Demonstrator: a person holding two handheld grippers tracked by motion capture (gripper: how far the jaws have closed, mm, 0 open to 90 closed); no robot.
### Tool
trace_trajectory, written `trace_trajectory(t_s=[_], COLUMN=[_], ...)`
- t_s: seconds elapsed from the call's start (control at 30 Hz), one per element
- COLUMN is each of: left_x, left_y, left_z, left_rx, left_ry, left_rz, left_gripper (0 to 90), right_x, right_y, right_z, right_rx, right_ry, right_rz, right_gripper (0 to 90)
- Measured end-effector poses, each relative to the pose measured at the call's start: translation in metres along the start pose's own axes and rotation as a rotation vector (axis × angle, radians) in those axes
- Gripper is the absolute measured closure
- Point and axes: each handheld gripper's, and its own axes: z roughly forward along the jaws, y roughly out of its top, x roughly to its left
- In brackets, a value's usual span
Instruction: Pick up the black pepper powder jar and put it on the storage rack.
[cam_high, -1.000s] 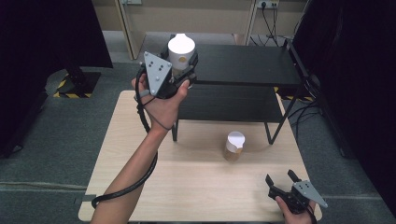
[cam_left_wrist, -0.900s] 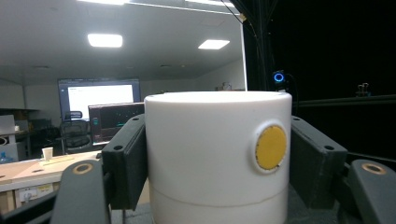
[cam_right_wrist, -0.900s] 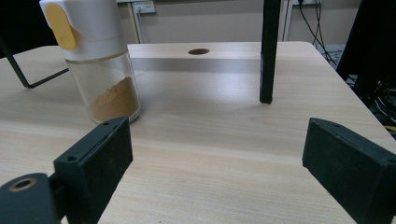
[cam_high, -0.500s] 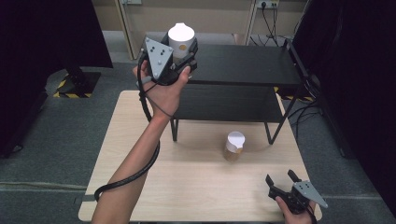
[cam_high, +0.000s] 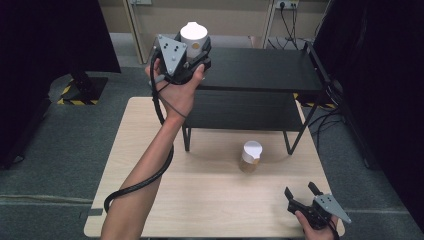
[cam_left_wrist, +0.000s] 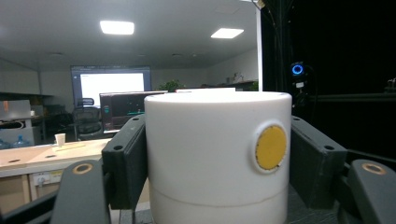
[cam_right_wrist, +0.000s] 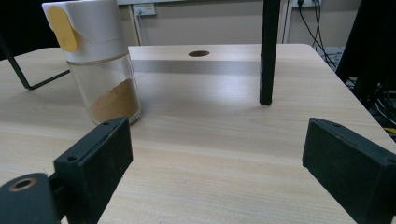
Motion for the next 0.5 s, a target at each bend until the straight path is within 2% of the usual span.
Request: trace_trajectory(t_s=[0.3,0.5], left_x=[0.0020,0.0013], left_y=[-0.0045,-0.0068], left_z=[0.0063,0.0086], left_rx=[0.017,0.025], left_ry=[0.004,0.004], left_rz=[-0.018,-0.015], left_gripper=[30.8,30.7], right_x=[0.0006,0.0006], right_y=[-0.0001,0.0000], right_z=[-0.0002,-0.0002], right_rx=[0.000,0.001], right_ry=[0.000,0.001], right_rz=[-0.004,-0.004], right_gripper=[8.8,8.7])
